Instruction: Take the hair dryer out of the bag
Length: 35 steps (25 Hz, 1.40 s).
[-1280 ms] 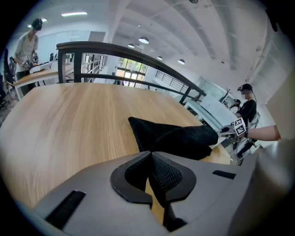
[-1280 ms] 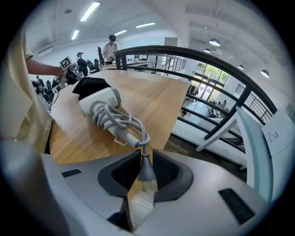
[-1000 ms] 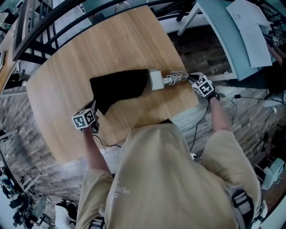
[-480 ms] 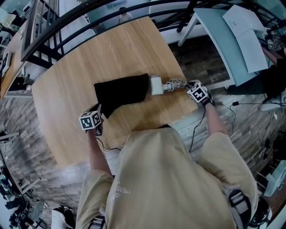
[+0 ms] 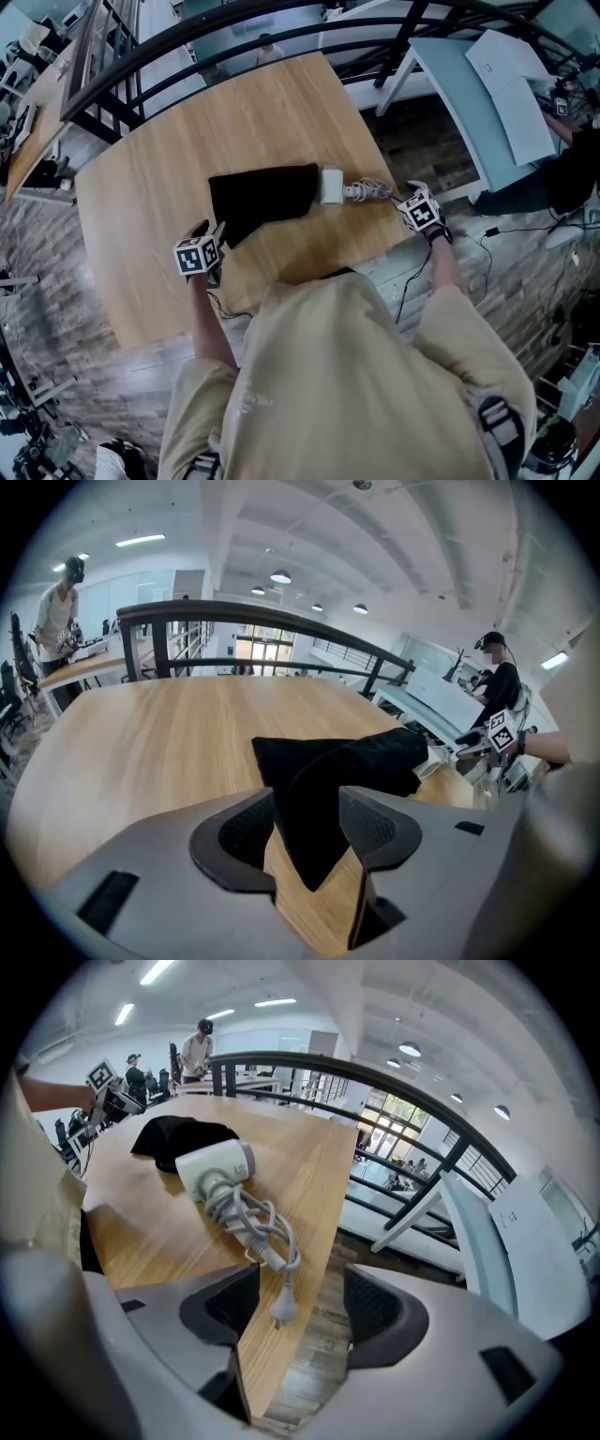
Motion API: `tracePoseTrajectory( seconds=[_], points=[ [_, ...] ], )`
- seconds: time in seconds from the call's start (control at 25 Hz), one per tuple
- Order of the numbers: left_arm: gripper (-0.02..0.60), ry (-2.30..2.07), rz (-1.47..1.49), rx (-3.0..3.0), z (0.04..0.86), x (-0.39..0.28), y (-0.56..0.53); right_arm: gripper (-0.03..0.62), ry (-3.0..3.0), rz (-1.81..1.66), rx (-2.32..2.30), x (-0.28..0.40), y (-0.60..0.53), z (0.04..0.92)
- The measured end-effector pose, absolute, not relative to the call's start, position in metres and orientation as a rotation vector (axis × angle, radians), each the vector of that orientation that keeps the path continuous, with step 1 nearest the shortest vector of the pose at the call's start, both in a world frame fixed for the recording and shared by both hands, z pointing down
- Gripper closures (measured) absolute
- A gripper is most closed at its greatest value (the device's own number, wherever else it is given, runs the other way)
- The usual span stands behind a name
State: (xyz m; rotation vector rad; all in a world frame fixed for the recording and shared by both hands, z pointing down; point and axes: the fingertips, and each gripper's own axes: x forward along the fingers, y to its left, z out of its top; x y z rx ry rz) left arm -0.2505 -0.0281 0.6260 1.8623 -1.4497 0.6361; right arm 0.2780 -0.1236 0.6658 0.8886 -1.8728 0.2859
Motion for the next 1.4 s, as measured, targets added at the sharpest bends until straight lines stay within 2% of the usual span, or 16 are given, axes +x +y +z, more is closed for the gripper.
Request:
tracePoseTrajectory(
  seconds=[0.2, 0.64, 0.76, 1.0, 1.16, 1.28, 1.4],
  points=[
    [0.356, -1.504, 0.591, 1.944, 0.598, -0.241, -0.032, 0.355, -2.020, 0.207, 1.022, 0.230, -0.129, 0.611],
    [0.356, -1.655, 0.383, 2.212, 0.490, -0.201, -0.058, 0.361, -2.507, 0.133, 0.908, 0.004, -0.100, 0.490],
    [0.368, -1.706, 0.324, 2.280, 0.456, -0.194, -0.061, 0.416, -2.612, 0.063, 0.942, -0.034, -0.096, 0.447],
    [0.451, -1.853, 0.180, 2.357, 0.384, -0.199, -0.054, 0.494, -2.755, -0.042, 1.080, -0.065, -0.089, 0.371],
    [0.527, -1.966, 0.130, 2.364, 0.350, -0.206, -0.048, 0.565, -2.838, -0.045, 1.150, -0.066, -0.083, 0.334],
    [0.564, -1.999, 0.111, 2.375, 0.332, -0.206, -0.043, 0.580, -2.839, -0.110, 1.211, -0.064, -0.080, 0.316],
    [0.569, -2.006, 0.107, 2.393, 0.321, -0.203, -0.042, 0.580, -2.799, -0.158, 1.257, -0.065, -0.081, 0.309]
  ],
)
